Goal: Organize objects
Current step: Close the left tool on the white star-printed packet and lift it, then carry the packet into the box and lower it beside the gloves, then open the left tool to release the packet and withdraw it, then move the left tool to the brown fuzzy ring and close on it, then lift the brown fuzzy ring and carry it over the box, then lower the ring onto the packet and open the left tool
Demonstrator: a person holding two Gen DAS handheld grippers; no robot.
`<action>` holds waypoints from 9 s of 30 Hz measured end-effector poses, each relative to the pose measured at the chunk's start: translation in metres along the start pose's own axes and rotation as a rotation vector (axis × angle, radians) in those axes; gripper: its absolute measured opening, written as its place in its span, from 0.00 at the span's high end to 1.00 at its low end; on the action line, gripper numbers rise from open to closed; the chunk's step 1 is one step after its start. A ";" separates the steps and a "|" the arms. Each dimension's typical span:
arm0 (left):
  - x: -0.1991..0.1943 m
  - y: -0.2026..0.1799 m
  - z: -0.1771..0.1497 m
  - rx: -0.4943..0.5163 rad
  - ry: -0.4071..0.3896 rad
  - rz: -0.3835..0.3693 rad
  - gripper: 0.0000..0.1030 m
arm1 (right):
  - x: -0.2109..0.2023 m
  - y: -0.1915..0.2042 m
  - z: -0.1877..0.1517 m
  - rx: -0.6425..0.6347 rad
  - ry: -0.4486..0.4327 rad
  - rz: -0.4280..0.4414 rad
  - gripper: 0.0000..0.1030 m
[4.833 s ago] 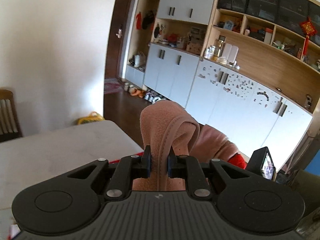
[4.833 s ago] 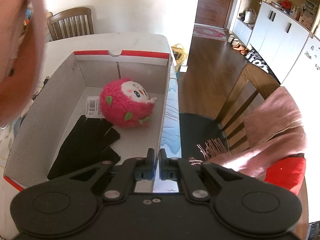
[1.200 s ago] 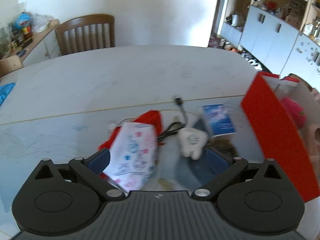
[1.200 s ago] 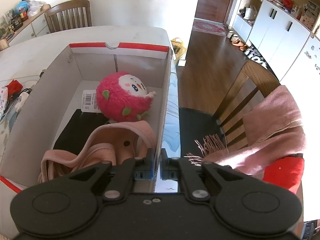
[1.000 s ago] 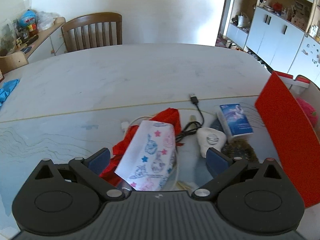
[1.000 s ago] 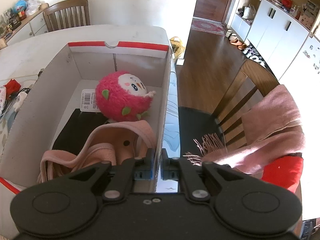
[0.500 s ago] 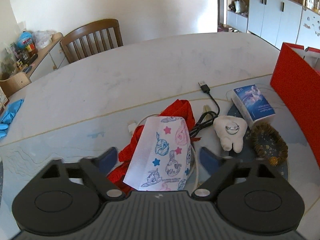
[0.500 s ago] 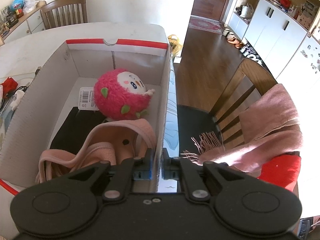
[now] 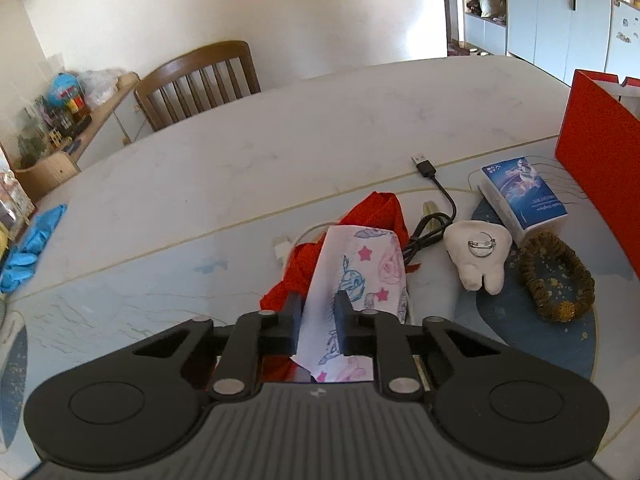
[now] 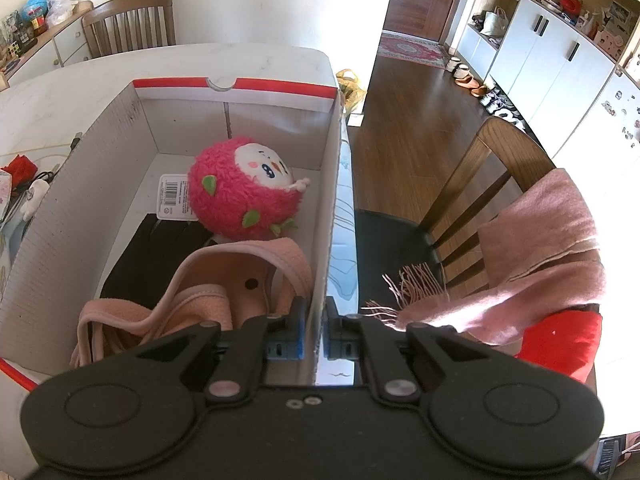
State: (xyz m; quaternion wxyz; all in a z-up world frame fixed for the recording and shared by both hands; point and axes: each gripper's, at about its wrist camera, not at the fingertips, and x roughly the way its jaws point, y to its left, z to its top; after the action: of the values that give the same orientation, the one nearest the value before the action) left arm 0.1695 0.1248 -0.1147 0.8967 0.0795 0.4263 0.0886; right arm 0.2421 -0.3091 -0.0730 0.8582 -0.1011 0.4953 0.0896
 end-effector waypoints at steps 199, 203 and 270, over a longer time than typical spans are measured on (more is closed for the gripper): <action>0.017 -0.146 0.024 -0.018 0.107 -0.240 0.54 | -0.001 -0.006 0.001 -0.039 -0.006 0.030 0.96; 0.015 -0.144 0.023 -0.022 0.111 -0.238 0.70 | -0.001 -0.005 0.001 -0.039 -0.006 0.030 0.96; -0.042 -0.270 0.094 0.262 0.162 -0.547 0.83 | 0.004 0.004 0.010 -0.032 -0.017 0.044 0.96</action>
State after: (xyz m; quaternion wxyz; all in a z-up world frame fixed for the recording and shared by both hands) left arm 0.2406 -0.1531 -0.0834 0.8324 0.0695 0.5099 -0.2057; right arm 0.2512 -0.3024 -0.0718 0.8584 -0.1030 0.4887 0.1170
